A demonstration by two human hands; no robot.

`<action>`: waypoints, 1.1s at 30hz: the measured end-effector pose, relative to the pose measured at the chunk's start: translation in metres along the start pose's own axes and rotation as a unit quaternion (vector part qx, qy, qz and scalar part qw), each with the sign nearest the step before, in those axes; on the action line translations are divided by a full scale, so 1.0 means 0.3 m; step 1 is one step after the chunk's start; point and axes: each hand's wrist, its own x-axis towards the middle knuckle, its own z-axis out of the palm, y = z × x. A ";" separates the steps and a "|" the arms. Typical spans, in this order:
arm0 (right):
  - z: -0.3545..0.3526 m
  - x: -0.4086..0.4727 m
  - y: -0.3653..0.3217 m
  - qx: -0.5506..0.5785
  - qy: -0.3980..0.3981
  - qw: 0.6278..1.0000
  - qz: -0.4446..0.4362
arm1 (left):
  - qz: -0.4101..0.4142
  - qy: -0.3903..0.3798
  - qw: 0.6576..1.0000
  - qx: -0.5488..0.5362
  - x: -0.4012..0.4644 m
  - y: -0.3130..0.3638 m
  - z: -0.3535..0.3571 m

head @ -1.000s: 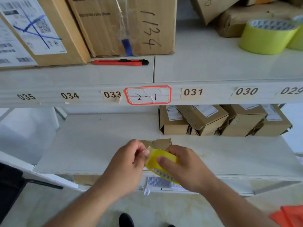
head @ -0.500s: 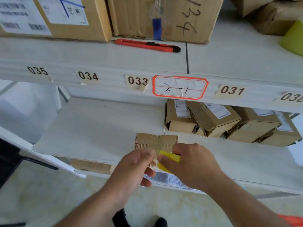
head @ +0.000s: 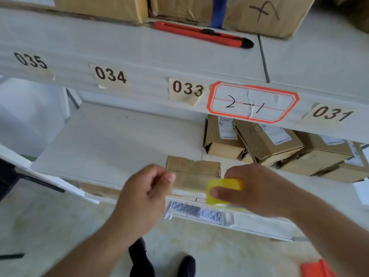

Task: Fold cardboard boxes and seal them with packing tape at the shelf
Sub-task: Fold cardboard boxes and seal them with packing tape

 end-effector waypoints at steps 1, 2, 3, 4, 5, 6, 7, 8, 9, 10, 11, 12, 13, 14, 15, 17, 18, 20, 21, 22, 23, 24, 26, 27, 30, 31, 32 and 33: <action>-0.010 0.010 0.013 -0.086 0.003 0.996 0.008 | 0.010 0.000 1.000 0.021 0.020 0.002 -0.015; -0.019 0.021 0.025 -0.138 0.001 0.990 0.016 | 0.007 -0.012 0.999 0.048 0.045 -0.004 -0.025; -0.031 0.038 0.038 -0.143 -0.003 0.989 0.024 | -0.011 -0.031 0.998 0.062 0.072 -0.014 -0.031; -0.046 0.056 0.046 -0.110 -0.005 0.993 0.032 | -0.040 -0.050 0.997 0.052 0.102 -0.029 -0.035; -0.058 0.069 0.051 -0.070 -0.012 0.997 0.041 | -0.071 -0.066 0.995 0.014 0.129 -0.044 -0.034; -0.064 0.082 0.053 -0.037 -0.024 0.998 0.041 | -0.100 -0.072 0.992 -0.039 0.152 -0.058 -0.034; -0.065 0.095 0.056 -0.015 -0.035 0.998 0.039 | -0.131 -0.072 0.984 -0.098 0.167 -0.066 -0.035; -0.062 0.107 0.063 0.004 -0.044 0.998 0.040 | -0.163 -0.073 0.972 -0.155 0.175 -0.071 -0.037; -0.056 0.114 0.071 0.024 -0.043 0.998 0.042 | -0.193 -0.078 0.957 -0.200 0.178 -0.074 -0.040; -0.050 0.118 0.081 0.038 -0.039 0.997 0.049 | -0.218 -0.085 0.944 -0.234 0.179 -0.076 -0.042; -0.047 0.121 0.090 0.039 -0.032 0.997 0.056 | -0.239 -0.092 0.931 -0.259 0.177 -0.078 -0.042; -0.045 0.122 0.095 0.030 -0.024 0.997 0.062 | -0.255 -0.099 0.922 -0.276 0.174 -0.085 -0.040; -0.043 0.120 0.099 0.013 -0.018 0.998 0.067 | -0.265 -0.104 0.914 -0.290 0.171 -0.092 -0.037; -0.042 0.119 0.098 -0.004 -0.012 0.997 0.070 | -0.272 -0.108 0.908 -0.299 0.169 -0.098 -0.035; -0.042 0.117 0.096 -0.021 -0.006 0.997 0.071 | -0.276 -0.111 0.904 -0.306 0.165 -0.103 -0.033; -0.045 0.113 0.087 -0.051 0.004 0.996 0.073 | -0.281 -0.116 0.901 -0.310 0.160 -0.113 -0.028; -0.049 0.111 0.080 -0.069 0.006 0.995 0.070 | -0.286 -0.118 0.899 -0.309 0.159 -0.118 -0.025; -0.052 0.108 0.072 -0.102 0.014 0.993 0.056 | -0.296 -0.114 0.899 -0.300 0.160 -0.126 -0.015; -0.051 0.107 0.066 -0.115 0.019 0.992 0.049 | -0.296 -0.104 0.903 -0.293 0.161 -0.129 -0.009; -0.050 0.108 0.063 -0.129 0.025 0.990 0.042 | -0.289 -0.093 0.912 -0.277 0.162 -0.133 -0.004; -0.047 0.109 0.061 -0.145 0.031 0.988 0.036 | -0.275 -0.086 0.925 -0.248 0.163 -0.137 0.000; -0.044 0.110 0.061 -0.166 0.036 0.985 0.029 | -0.260 -0.082 0.938 -0.216 0.164 -0.140 0.002; -0.043 0.111 0.059 -0.201 0.044 0.978 0.017 | -0.241 -0.090 0.951 -0.172 0.166 -0.148 0.003; -0.045 0.111 0.059 -0.209 0.049 0.977 0.011 | -0.244 -0.102 0.951 -0.164 0.167 -0.150 0.003; -0.061 0.105 0.062 -0.216 0.059 0.974 -0.016 | -0.278 -0.142 0.937 -0.157 0.172 -0.150 0.004; -0.067 0.103 0.063 -0.216 0.059 0.974 -0.025 | -0.292 -0.146 0.931 -0.166 0.174 -0.150 0.004; -0.073 0.102 0.063 -0.211 0.060 0.975 -0.032 | -0.300 -0.145 0.926 -0.177 0.176 -0.152 0.004; -0.079 0.100 0.064 -0.203 0.060 0.977 -0.037 | -0.301 -0.143 0.926 -0.179 0.178 -0.152 0.005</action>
